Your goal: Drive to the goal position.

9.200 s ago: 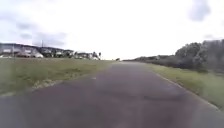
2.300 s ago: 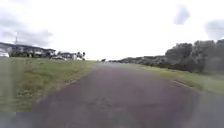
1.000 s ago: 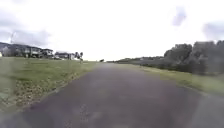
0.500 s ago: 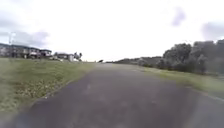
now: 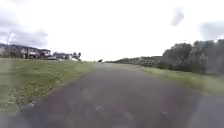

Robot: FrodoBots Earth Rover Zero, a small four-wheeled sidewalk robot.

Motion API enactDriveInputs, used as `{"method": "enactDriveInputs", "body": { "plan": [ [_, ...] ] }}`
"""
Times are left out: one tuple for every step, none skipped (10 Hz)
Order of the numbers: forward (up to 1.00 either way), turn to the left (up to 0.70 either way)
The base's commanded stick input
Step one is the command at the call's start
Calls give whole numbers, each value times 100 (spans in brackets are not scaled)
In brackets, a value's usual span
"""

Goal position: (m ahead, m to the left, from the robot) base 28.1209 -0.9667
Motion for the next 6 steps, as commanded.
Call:
{"method": "enactDriveInputs", "body": {
  "plan": [
    [70, 0],
    [70, 0],
    [70, 0],
    [70, 0],
    [70, 0],
    [70, 0]
  ]
}}
